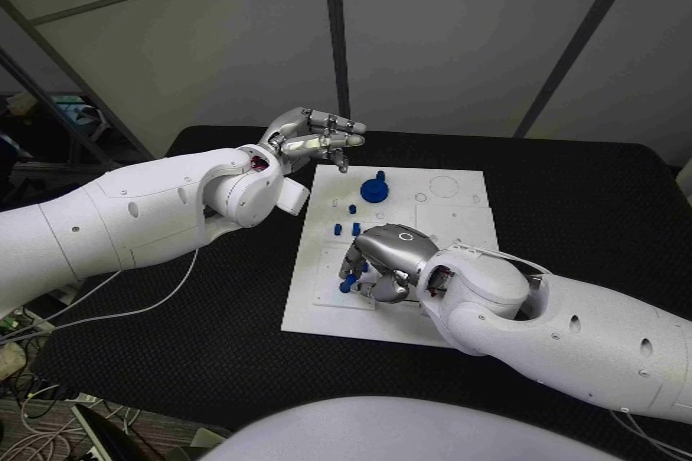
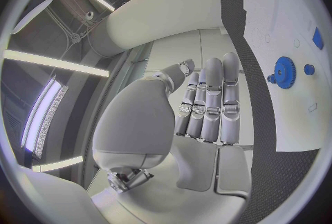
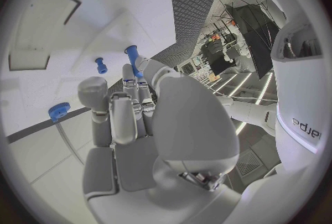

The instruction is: Assemble the parts on the task board

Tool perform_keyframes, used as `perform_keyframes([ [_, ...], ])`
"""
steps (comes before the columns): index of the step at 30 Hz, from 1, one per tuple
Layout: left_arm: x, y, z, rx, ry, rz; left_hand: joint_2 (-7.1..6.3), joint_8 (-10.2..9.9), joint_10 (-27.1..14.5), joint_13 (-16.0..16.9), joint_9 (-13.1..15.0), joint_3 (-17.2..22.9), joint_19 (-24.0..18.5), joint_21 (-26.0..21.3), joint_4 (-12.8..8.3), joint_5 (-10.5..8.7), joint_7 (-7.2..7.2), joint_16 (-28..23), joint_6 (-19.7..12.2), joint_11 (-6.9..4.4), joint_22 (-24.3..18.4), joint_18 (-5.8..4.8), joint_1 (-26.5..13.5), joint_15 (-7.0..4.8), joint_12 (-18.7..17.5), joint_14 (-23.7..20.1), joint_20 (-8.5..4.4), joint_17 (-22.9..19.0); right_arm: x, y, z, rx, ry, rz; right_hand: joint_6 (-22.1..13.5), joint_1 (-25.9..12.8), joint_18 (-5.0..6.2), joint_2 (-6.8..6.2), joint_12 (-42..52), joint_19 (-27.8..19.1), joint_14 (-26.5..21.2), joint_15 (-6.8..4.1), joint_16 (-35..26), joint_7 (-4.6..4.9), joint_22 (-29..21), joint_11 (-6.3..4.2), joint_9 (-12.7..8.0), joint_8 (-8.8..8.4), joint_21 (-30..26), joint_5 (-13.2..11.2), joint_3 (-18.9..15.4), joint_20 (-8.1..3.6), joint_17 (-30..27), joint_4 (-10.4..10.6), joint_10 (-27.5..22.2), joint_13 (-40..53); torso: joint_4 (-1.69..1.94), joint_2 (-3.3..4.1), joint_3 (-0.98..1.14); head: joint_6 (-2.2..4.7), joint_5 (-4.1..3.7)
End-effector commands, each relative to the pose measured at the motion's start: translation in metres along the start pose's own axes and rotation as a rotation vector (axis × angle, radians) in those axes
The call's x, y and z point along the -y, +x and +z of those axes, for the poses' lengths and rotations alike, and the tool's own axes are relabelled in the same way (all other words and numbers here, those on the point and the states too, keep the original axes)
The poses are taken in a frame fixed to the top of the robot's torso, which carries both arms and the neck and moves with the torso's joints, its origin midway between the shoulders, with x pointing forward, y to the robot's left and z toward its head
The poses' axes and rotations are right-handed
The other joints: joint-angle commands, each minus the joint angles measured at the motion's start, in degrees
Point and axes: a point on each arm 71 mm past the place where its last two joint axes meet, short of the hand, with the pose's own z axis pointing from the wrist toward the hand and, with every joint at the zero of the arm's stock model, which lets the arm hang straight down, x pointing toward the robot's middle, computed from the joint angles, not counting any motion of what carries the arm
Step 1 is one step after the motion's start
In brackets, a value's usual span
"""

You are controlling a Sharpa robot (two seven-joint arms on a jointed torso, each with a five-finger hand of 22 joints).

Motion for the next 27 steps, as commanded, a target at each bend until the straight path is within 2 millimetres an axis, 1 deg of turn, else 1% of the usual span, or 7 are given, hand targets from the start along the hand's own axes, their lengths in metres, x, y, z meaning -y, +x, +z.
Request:
perform_keyframes([
  [1, 0.001, 0.001, 0.001, -0.012, 0.004, -0.006, 0.44, -0.34, -0.43, -0.03, -0.06, 0.18, -0.50, -0.25, -0.22, 0.31, 0.13, -0.27, -0.42, -0.08, -0.07, -0.98, -0.12, 0.10, 0.25, -0.45, -0.08, -0.06, 0.000, 0.002, 0.001, -0.027, -0.001, -0.012, 0.33, 0.05, -0.96, 0.62, -0.10, -0.18, 2.70, -0.43, 0.10, 0.19, -0.05, 0.16, 0.06, 0.14, -0.15, 0.22, 0.02, 0.01, -0.05, -0.26, 0.43, 0.05, 0.00, 0.02, -0.01, -0.01, 0.01],
  [11, 0.001, 0.001, 0.001, -0.012, 0.004, -0.006, 0.44, -0.34, -0.43, -0.03, -0.06, 0.18, -0.50, -0.25, -0.22, 0.31, 0.13, -0.27, -0.42, -0.08, -0.07, -0.98, -0.12, 0.10, 0.25, -0.45, -0.08, -0.06, 0.002, 0.003, 0.003, -0.030, 0.012, -0.059, 0.31, 0.03, -0.92, 0.60, -0.14, -0.30, 2.66, -0.42, 0.00, 0.21, -0.25, 0.18, 0.06, 0.13, -0.27, 0.22, 0.01, 0.02, -0.23, -0.28, 0.42, 0.06, -0.02, 0.01, -0.02, -0.06, 0.05],
  [16, 0.001, 0.001, 0.001, -0.013, 0.003, -0.006, 0.44, -0.34, -0.43, -0.03, -0.06, 0.18, -0.50, -0.25, -0.22, 0.31, 0.13, -0.27, -0.42, -0.08, -0.07, -0.98, -0.12, 0.10, 0.25, -0.45, -0.08, -0.06, -0.001, 0.008, 0.004, -0.044, 0.004, -0.068, -0.24, -0.60, -0.89, 0.15, -0.74, -0.56, 2.62, -0.23, -0.02, 0.44, -0.47, 0.40, -0.11, -0.28, -0.42, 0.33, -0.32, 0.12, -0.31, -0.35, 0.06, 0.05, 0.01, 0.00, -0.04, -0.07, 0.03],
  [20, 0.001, 0.001, 0.001, -0.011, 0.001, -0.005, 0.44, -0.34, -0.43, -0.03, -0.06, 0.18, -0.50, -0.25, -0.22, 0.31, 0.13, -0.27, -0.42, -0.08, -0.07, -0.98, -0.12, 0.10, 0.25, -0.45, -0.08, -0.06, -0.002, 0.014, 0.003, -0.067, -0.008, -0.053, -2.20, -1.79, -0.83, -0.53, -2.42, -1.04, 2.54, 0.44, -0.11, 1.24, -1.09, 1.29, -0.64, -1.50, -0.85, 0.69, -0.63, 0.57, -0.57, -0.01, -2.13, -0.43, -0.03, 0.00, -0.05, -0.11, 0.07],
  [23, 0.001, 0.001, 0.001, -0.011, -0.001, -0.005, 0.57, -0.33, -0.44, -0.01, -0.05, 0.19, -0.53, -0.25, -0.19, 0.31, 0.14, -0.27, -0.45, -0.07, -0.05, -0.99, -0.17, 0.12, 0.40, -0.46, -0.06, -0.13, -0.003, 0.016, 0.003, -0.069, -0.012, -0.046, -4.14, -2.71, -0.71, -1.24, -3.33, -1.43, 2.46, 0.86, -0.23, 1.40, -1.69, 1.72, -1.10, -2.53, -1.27, 0.86, -0.97, 0.96, -0.84, 0.33, -3.70, -0.79, -0.04, 0.02, -0.06, -0.08, -0.02],
  [24, 0.001, 0.001, 0.001, -0.011, -0.001, -0.005, 0.57, -0.33, -0.44, -0.01, -0.05, 0.19, -0.53, -0.25, -0.19, 0.31, 0.14, -0.27, -0.45, -0.07, -0.05, -0.99, -0.17, 0.12, 0.40, -0.46, -0.06, -0.13, -0.003, 0.017, 0.003, -0.066, -0.013, -0.043, -5.36, -3.26, -0.64, -1.72, -3.88, -1.63, 2.40, 1.12, -0.32, 1.55, -2.02, 2.02, -1.32, -2.83, -1.51, 0.83, -1.21, 1.19, -1.02, 0.55, -4.87, -1.02, -0.05, 0.01, -0.03, -0.05, -0.05],
  [27, 0.001, 0.001, 0.001, -0.010, -0.002, -0.005, 0.57, -0.33, -0.44, -0.01, -0.05, 0.19, -0.53, -0.25, -0.19, 0.31, 0.14, -0.27, -0.45, -0.07, -0.05, -0.99, -0.17, 0.12, 0.40, -0.46, -0.06, -0.13, -0.003, 0.016, 0.003, -0.051, -0.009, -0.040, -7.84, -3.74, -0.42, -2.49, -4.52, -2.16, 2.22, 1.42, -0.64, 1.48, -2.90, 2.35, -1.51, -2.88, -2.15, 0.55, -1.60, 1.57, -1.62, 0.68, -6.84, -1.18, -0.02, -0.04, 0.00, -0.07, -0.04],
])
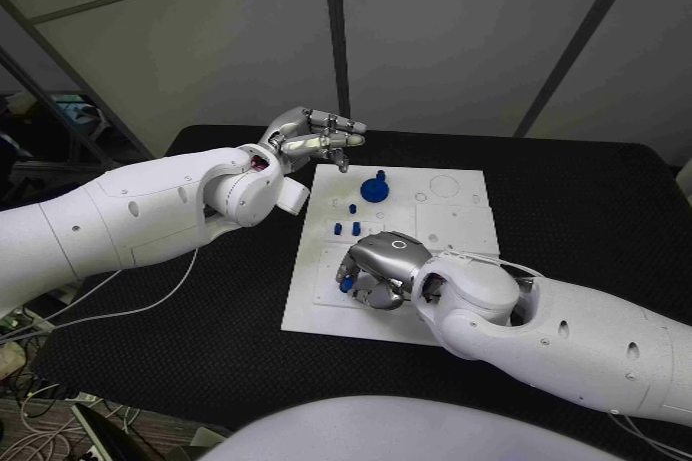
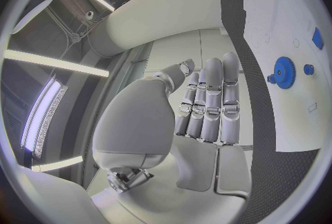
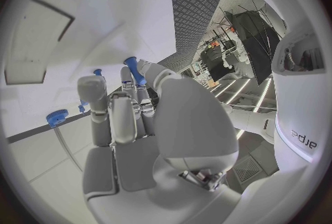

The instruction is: Assemble the parts on the task board

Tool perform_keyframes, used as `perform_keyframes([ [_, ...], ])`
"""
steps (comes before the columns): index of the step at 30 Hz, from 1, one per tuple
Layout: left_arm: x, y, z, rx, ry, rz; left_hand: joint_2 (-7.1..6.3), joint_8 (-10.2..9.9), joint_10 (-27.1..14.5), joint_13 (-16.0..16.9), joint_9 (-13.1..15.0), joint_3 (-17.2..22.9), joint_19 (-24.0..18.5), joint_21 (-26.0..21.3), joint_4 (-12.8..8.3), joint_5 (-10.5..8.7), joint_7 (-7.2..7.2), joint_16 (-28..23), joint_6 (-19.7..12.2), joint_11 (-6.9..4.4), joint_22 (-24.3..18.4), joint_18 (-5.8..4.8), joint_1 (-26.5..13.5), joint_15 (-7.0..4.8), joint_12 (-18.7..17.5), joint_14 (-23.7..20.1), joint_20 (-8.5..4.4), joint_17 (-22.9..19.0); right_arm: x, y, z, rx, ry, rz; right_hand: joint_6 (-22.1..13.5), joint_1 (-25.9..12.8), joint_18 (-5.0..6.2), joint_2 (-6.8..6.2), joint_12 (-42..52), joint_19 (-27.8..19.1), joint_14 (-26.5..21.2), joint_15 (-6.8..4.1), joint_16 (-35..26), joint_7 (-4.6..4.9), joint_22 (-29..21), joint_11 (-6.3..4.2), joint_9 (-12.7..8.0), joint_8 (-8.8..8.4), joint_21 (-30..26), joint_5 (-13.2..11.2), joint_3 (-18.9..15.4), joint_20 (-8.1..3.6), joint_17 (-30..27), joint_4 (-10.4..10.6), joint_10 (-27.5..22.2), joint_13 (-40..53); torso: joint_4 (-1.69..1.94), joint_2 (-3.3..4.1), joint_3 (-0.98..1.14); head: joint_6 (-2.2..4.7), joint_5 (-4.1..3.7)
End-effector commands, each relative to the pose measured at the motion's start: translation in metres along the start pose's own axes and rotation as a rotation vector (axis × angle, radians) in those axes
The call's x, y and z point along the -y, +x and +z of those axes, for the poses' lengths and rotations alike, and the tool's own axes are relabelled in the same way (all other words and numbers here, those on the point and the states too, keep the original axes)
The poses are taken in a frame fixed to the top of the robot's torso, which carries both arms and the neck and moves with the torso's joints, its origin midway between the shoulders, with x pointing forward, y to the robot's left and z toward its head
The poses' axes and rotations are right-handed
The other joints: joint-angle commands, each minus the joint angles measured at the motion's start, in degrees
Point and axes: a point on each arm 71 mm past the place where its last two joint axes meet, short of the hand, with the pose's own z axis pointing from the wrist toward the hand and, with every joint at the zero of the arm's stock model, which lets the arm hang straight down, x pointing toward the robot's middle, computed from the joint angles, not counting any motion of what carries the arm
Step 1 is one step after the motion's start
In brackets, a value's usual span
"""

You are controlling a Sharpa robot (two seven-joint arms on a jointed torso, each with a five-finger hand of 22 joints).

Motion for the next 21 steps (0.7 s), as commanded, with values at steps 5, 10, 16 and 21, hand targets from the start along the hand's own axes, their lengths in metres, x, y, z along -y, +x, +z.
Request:
perform_keyframes([
  [5, 0.001, 0.001, 0.001, -0.009, 0.000, -0.005, 0.57, -0.33, -0.44, -0.01, -0.05, 0.19, -0.53, -0.25, -0.19, 0.31, 0.14, -0.27, -0.45, -0.06, -0.05, -0.99, -0.16, 0.12, 0.19, -0.46, -0.06, -0.05, 0.000, -0.001, -0.001, 0.034, 0.008, 0.008, -2.76, -0.07, -0.32, -1.22, -0.22, -0.83, 2.10, 0.41, -0.60, -0.56, -0.90, 0.26, -0.05, -0.13, -0.74, -0.28, -0.83, 0.15, -0.79, -0.07, -1.79, 0.03, -0.02, -0.04, 0.03, 0.05, -0.10],
  [10, 0.001, 0.001, 0.001, -0.011, -0.001, -0.005, 0.59, -0.33, -0.47, -0.01, -0.04, 0.19, -0.54, -0.25, -0.21, 0.31, 0.14, -0.27, -0.45, -0.06, -0.05, -0.99, -0.15, 0.12, 0.22, -0.47, -0.06, -0.07, 0.000, -0.006, -0.003, 0.104, 0.004, 0.022, -4.19, -0.20, -0.13, -1.51, -0.17, -1.36, 1.96, 0.62, -0.85, -0.96, -1.96, 0.53, -0.01, -0.10, -1.50, -0.17, -1.35, 0.32, -1.23, 0.00, -3.21, 0.02, -0.03, -0.02, 0.08, 0.19, -0.17],
  [16, 0.001, 0.000, 0.000, -0.010, -0.001, -0.005, 0.59, -0.33, -0.47, -0.01, -0.04, 0.19, -0.54, -0.25, -0.21, 0.31, 0.14, -0.27, -0.45, -0.06, -0.05, -0.99, -0.15, 0.12, 0.22, -0.47, -0.06, -0.07, 0.001, -0.011, -0.011, 0.187, -0.015, 0.046, -5.09, -0.26, 0.02, -1.60, 0.04, -1.75, 1.85, 0.74, -1.05, -1.04, -2.78, 0.67, 0.00, -0.10, -2.09, -0.14, -1.83, 0.44, -1.57, 0.08, -4.10, 0.03, -0.13, -0.01, 0.11, 0.38, -0.26],
  [21, 0.001, 0.000, 0.000, -0.009, -0.002, -0.004, 0.59, -0.33, -0.47, -0.01, -0.04, 0.19, -0.54, -0.25, -0.21, 0.31, 0.14, -0.27, -0.45, -0.06, -0.05, -0.99, -0.15, 0.12, 0.22, -0.47, -0.06, -0.07, 0.003, -0.017, -0.026, 0.263, -0.042, 0.081, -5.73, 0.04, 0.10, -1.35, 0.56, -1.88, 1.81, 0.75, -1.10, -0.92, -3.18, 0.65, 0.04, -0.05, -2.40, -0.05, -1.96, 0.49, -1.66, 0.06, -4.25, 0.10, -0.17, -0.09, 0.12, 0.67, -0.54],
])
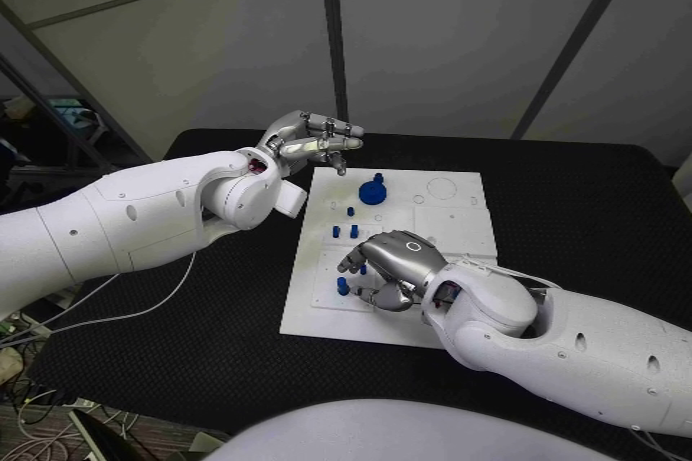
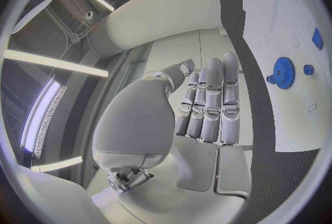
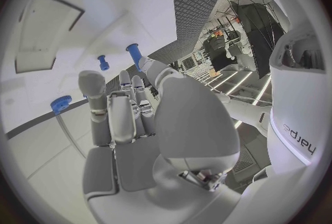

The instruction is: Assemble the parts on the task board

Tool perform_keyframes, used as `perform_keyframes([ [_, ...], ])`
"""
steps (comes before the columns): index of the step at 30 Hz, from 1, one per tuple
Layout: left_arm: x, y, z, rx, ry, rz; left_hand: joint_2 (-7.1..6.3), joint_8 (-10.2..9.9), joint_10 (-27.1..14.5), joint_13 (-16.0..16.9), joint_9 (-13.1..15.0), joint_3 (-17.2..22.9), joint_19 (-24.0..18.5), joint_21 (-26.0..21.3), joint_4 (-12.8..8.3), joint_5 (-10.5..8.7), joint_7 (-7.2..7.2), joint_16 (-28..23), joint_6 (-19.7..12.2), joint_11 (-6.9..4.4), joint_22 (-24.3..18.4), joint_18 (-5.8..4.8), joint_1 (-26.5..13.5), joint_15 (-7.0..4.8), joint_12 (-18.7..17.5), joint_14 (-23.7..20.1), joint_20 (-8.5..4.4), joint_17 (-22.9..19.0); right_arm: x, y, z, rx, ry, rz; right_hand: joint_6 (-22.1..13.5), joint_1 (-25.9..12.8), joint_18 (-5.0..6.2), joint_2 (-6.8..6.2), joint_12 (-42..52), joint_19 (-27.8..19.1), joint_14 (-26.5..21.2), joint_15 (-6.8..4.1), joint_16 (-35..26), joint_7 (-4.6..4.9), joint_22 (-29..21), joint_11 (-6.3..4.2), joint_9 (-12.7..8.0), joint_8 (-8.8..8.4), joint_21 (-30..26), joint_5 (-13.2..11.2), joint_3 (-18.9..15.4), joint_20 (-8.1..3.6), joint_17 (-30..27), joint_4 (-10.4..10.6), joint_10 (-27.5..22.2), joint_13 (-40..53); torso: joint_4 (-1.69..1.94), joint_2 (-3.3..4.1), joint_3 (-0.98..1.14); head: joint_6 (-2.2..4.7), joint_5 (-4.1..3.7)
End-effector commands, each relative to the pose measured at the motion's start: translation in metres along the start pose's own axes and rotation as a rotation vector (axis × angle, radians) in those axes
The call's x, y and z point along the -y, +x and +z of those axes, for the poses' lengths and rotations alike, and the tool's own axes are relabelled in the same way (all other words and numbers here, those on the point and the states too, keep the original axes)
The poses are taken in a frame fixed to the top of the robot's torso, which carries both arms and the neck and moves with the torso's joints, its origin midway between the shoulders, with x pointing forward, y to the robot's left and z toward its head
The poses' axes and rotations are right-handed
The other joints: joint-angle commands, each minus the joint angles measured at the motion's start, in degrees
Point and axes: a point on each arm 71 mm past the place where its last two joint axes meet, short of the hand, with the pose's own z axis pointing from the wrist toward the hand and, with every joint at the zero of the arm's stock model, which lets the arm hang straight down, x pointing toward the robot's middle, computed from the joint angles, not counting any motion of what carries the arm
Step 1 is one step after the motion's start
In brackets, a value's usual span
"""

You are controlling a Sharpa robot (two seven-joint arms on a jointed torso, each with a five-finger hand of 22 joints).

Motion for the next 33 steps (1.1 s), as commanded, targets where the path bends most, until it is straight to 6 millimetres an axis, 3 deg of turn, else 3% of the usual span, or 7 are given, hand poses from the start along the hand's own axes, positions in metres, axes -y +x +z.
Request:
perform_keyframes([
  [1, 0.001, 0.000, 0.000, -0.010, 0.002, -0.005, 0.59, -0.33, -0.47, -0.01, -0.04, 0.19, -0.54, -0.25, -0.21, 0.31, 0.13, -0.27, -0.45, -0.06, -0.05, -0.98, -0.15, 0.12, 0.22, -0.47, -0.06, -0.07, -0.002, -0.013, -0.009, 0.128, -0.047, 0.051, -0.04, 0.39, 0.11, -0.25, 0.98, -0.53, 1.80, 0.26, -0.28, 0.31, -0.16, -0.21, 0.17, 0.10, -0.37, 0.01, -0.15, -0.01, 0.04, -0.01, 0.20, 0.19, -0.09, -0.06, -0.02, 0.32, -0.33],
  [10, 0.000, -0.002, -0.002, -0.008, -0.003, -0.003, 0.59, -0.32, -0.52, -0.01, -0.04, 0.19, -0.55, -0.25, -0.23, 0.31, 0.13, -0.27, -0.44, -0.06, -0.04, -0.98, -0.14, 0.13, 0.24, -0.48, -0.06, -0.10, 0.034, -0.042, -0.046, 0.118, 0.113, 0.163, 5.06, -1.38, -0.14, 0.14, 6.33, 0.52, 2.08, -0.84, 0.20, 0.90, 1.17, -1.82, 0.99, 1.92, 0.41, 0.01, -0.72, -0.80, 0.58, 2.16, 8.75, 1.57, -0.58, -0.31, -0.16, 1.04, -1.95],
  [14, 0.000, -0.003, -0.003, -0.007, -0.004, -0.002, 0.59, -0.30, -0.53, -0.01, -0.03, 0.18, -0.56, -0.25, -0.23, 0.30, 0.12, -0.27, -0.42, -0.06, -0.04, -0.98, -0.16, 0.13, 0.26, -0.49, -0.05, -0.10, 0.059, -0.050, -0.070, 0.080, 0.257, 0.203, 7.72, -4.13, -0.96, -0.95, 13.20, 3.35, 3.02, -2.54, 2.66, -0.67, 5.66, -3.93, 1.42, 3.34, 3.41, 0.73, -3.44, -2.07, 4.11, 4.22, 17.60, 5.77, -0.90, -0.39, -0.22, 1.37, -3.35],
  [15, 0.000, -0.004, -0.003, -0.006, -0.005, -0.001, 0.59, -0.30, -0.53, -0.01, -0.03, 0.18, -0.56, -0.25, -0.23, 0.30, 0.12, -0.27, -0.42, -0.06, -0.04, -0.98, -0.16, 0.13, 0.26, -0.49, -0.05, -0.10, 0.067, -0.052, -0.079, 0.070, 0.305, 0.211, 8.63, -5.05, -1.18, -1.53, 19.53, 4.03, 3.19, -3.25, 3.18, -1.40, 6.67, -4.71, 1.62, 3.98, 4.10, 1.38, -5.01, -2.82, 4.80, 4.94, 20.28, 11.43, -1.06, -0.42, -0.23, 1.51, -3.72],
  [18, 0.000, -0.004, -0.004, -0.006, -0.005, -0.001, 0.59, -0.30, -0.53, -0.01, -0.03, 0.18, -0.56, -0.25, -0.23, 0.30, 0.12, -0.27, -0.42, -0.06, -0.04, -0.98, -0.16, 0.13, 0.26, -0.49, -0.05, -0.10, 0.082, -0.055, -0.096, 0.052, 0.406, 0.225, 9.46, -5.13, -2.15, -1.67, 59.09, 6.12, 4.35, -3.78, 7.80, -2.75, 10.47, -5.93, 2.38, 5.51, 6.62, 5.33, -9.31, -3.90, 12.18, 6.68, 23.18, 55.22, -1.39, -0.47, -0.31, 1.64, -4.38],
  [23, 0.001, -0.002, -0.005, -0.010, -0.004, -0.001, 0.60, -0.21, -0.54, 0.00, 0.00, 0.11, -0.59, -0.26, -0.18, 0.28, 0.09, -0.28, -0.29, -0.07, -0.04, -1.00, -0.27, 0.15, 0.35, -0.51, -0.03, -0.14, 0.095, -0.058, -0.116, 0.046, 0.524, 0.216, 8.74, -7.49, -2.81, -1.29, 74.39, 8.36, 5.20, -3.70, 11.13, -2.67, 15.35, -4.98, 4.26, 8.41, 9.80, 12.77, -18.88, -3.71, 18.02, 11.95, 23.42, 73.75, -1.83, -0.52, -0.38, 1.82, -5.41],
  [33, 0.001, 0.000, -0.005, -0.017, -0.004, -0.004, 0.63, -0.18, -0.56, 0.00, 0.01, 0.07, -0.60, -0.27, -0.11, 0.27, 0.08, -0.27, -0.25, -0.07, -0.04, -1.00, -0.38, 0.16, 0.40, -0.51, -0.01, -0.17, 0.102, -0.058, -0.122, 0.032, 0.619, 0.131, 7.23, -7.12, -3.26, 0.66, 76.30, 9.28, 5.53, -3.50, 12.12, -2.47, 17.69, -5.14, 5.83, 10.77, 11.29, 12.90, -26.66, -3.42, 19.94, 14.32, 23.95, 76.81, -2.04, -0.50, -0.40, 1.71, -6.06],
])
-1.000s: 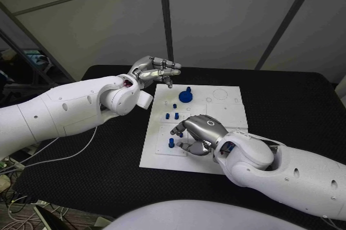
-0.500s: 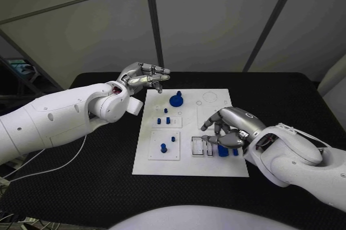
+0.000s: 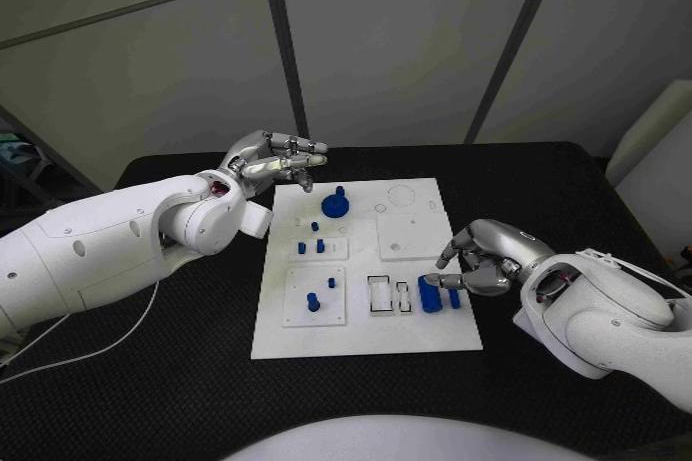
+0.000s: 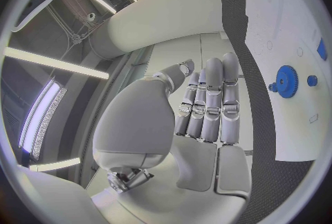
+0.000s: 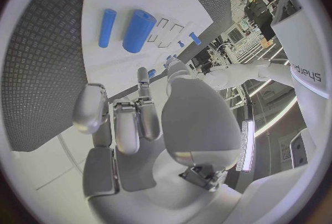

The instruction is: Assemble the parts on the task board

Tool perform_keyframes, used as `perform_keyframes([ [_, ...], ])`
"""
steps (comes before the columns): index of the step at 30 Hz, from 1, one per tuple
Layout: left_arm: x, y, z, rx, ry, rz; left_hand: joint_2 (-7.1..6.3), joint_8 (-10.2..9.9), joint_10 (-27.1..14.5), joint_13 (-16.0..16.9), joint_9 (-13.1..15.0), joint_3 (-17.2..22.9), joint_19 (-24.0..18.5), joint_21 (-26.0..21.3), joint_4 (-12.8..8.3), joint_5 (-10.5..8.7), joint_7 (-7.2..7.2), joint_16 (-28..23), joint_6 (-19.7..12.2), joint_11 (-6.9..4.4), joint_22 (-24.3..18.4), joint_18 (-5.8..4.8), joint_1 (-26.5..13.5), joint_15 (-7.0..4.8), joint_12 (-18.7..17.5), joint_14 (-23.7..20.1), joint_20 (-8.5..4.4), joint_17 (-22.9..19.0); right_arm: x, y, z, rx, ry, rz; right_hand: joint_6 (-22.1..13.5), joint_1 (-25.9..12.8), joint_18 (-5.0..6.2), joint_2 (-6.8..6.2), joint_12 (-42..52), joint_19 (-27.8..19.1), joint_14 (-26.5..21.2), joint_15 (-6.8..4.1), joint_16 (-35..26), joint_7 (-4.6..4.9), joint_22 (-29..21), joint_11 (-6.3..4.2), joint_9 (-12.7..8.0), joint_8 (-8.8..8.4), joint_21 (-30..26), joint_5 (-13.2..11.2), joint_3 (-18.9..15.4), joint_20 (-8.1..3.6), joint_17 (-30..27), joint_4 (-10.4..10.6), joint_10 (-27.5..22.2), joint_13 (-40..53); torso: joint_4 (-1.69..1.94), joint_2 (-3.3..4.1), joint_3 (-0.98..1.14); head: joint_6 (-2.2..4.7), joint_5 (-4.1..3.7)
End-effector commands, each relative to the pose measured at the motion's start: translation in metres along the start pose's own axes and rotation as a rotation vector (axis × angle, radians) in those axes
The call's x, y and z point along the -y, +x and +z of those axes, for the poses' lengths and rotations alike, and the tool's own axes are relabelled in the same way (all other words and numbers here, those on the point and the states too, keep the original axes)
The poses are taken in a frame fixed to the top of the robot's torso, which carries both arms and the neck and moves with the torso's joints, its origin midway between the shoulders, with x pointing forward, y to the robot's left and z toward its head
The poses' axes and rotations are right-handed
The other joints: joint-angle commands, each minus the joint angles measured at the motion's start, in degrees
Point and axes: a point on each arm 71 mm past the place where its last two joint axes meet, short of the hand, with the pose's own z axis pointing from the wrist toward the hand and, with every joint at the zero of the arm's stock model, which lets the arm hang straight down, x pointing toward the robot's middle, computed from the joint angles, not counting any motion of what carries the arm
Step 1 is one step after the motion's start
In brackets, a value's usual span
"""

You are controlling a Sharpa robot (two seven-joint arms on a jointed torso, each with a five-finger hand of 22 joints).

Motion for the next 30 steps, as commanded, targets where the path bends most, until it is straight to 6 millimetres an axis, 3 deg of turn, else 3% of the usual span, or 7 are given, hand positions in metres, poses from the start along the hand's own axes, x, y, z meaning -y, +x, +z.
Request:
perform_keyframes([
  [1, 0.001, 0.002, 0.000, -0.013, 0.005, -0.006, 0.40, -0.17, -0.35, 0.00, 0.01, 0.07, -0.39, -0.27, -0.12, 0.27, 0.08, -0.27, -0.25, 0.14, -0.04, -1.00, -0.15, -0.04, 0.18, -0.31, 0.21, -0.05, 0.005, 0.001, 0.001, -0.005, 0.079, -0.059, -0.51, 0.03, -1.00, 0.63, 0.33, 0.46, 5.44, 0.12, 0.30, 0.09, 0.28, 0.18, 0.20, 0.47, 0.39, -0.18, -0.90, 0.07, 12.51, 0.08, 0.79, 5.60, -0.06, 0.01, -0.04, -0.08, -0.28],
  [8, 0.001, 0.002, 0.000, -0.014, 0.005, -0.006, 0.40, -0.17, -0.35, 0.00, 0.01, 0.07, -0.39, -0.28, -0.11, 0.27, 0.08, -0.27, -0.25, 0.14, -0.04, -1.00, -0.15, -0.04, 0.18, -0.31, 0.21, -0.05, 0.006, 0.009, 0.005, -0.029, 0.104, -0.100, -0.81, -2.17, -0.97, 1.81, -0.08, 0.27, 5.40, 0.10, 0.23, -0.05, 0.27, 0.09, 0.86, 1.59, 0.35, 0.66, -3.71, 0.08, 12.36, 0.25, 0.43, 5.39, -0.04, 0.08, 0.01, -0.12, -0.30],
  [30, 0.000, 0.002, 0.000, -0.016, 0.004, -0.007, 0.43, -0.15, -0.39, 0.00, 0.02, 0.02, -0.41, -0.29, -0.04, 0.27, 0.07, -0.26, -0.22, 0.14, -0.05, -1.00, -0.28, -0.03, 0.24, -0.31, 0.23, -0.08, 0.003, 0.038, 0.012, -0.124, 0.117, -0.178, -1.04, -3.17, -0.91, 1.75, -0.56, 0.03, 5.40, 0.04, 0.26, -0.16, 0.08, 0.02, 1.34, 2.41, 0.17, -1.01, -5.42, 0.04, 12.43, 0.24, 0.10, 5.07, -0.05, 0.06, -0.07, -0.58, -0.12],
])
